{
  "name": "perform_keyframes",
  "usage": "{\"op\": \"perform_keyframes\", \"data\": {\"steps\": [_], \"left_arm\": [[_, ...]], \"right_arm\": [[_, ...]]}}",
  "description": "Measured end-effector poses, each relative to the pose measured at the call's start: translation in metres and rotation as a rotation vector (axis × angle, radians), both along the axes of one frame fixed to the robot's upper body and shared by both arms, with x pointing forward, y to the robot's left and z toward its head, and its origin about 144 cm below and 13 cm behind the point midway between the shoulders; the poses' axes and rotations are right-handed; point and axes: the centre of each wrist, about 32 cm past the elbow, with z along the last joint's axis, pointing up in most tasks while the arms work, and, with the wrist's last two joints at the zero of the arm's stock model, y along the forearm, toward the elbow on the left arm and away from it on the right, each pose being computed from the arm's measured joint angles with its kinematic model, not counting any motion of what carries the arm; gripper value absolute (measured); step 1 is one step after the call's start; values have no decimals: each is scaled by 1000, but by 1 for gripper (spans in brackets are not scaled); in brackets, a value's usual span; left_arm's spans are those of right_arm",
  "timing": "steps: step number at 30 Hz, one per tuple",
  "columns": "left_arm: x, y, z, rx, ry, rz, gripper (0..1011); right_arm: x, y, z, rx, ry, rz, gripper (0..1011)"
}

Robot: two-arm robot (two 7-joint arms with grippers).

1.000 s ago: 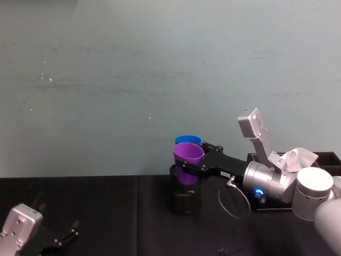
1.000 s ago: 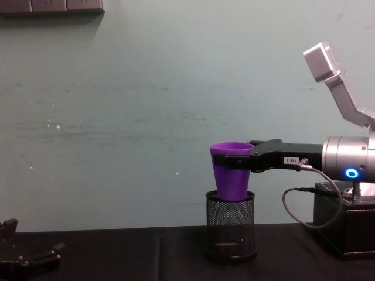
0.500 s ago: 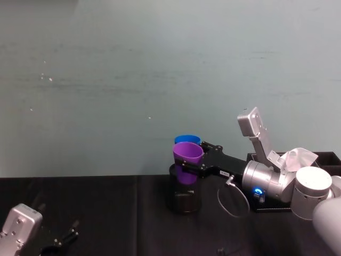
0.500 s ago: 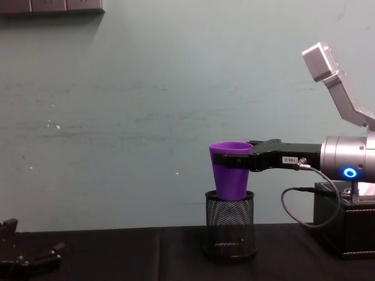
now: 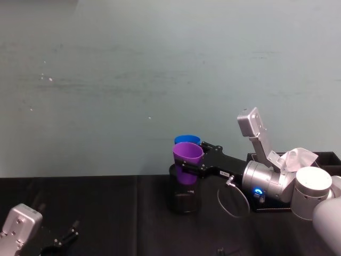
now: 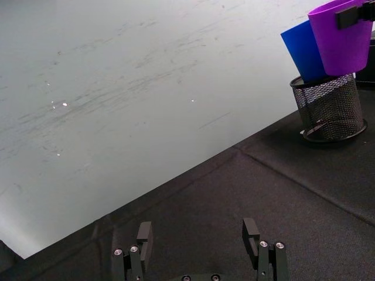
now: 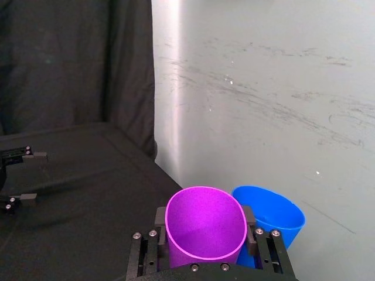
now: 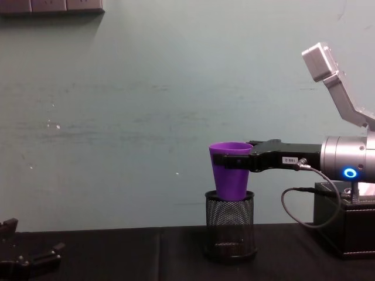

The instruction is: Pick up one cup with a gripper and tap it against the other cup.

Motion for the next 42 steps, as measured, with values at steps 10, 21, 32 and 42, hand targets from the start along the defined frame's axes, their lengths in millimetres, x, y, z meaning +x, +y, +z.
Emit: {"op": "perform_keyframes", "data": {"steps": [10, 21, 32, 42], "left_arm": [[0, 0, 0, 0, 0, 0, 1000], [0, 0, 0, 0, 0, 0, 1000], [0, 0, 0, 0, 0, 0, 1000], [0, 0, 0, 0, 0, 0, 1000]], "right_arm": [[0, 0, 0, 0, 1, 0, 739], [0, 0, 0, 0, 1, -1, 739], [0, 0, 0, 0, 1, -2, 739], [0, 0, 0, 0, 0, -2, 739]]}}
